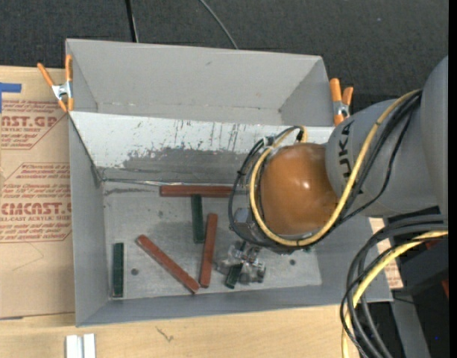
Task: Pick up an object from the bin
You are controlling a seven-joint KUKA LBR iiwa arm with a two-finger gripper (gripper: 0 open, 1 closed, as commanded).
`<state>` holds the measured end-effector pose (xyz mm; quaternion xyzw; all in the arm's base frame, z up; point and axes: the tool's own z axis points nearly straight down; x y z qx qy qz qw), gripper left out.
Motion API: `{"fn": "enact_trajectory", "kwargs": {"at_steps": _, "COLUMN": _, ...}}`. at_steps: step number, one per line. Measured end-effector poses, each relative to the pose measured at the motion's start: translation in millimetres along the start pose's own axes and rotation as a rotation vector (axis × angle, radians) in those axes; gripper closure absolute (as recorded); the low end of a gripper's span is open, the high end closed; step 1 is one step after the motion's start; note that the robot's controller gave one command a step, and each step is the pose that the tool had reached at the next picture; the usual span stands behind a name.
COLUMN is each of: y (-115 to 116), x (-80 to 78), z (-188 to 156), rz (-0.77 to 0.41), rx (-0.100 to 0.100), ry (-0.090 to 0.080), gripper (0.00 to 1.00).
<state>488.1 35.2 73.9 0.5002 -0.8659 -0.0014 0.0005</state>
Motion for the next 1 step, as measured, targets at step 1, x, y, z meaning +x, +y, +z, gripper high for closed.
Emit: {"fn": "enact_trajectory", "kwargs": {"at_steps": 1, "y": -7.2, "x": 4.1, "z": -157.5, "rz": 0.054, "rx": 0.006, "ry": -0.004, "gripper": 1.0}}
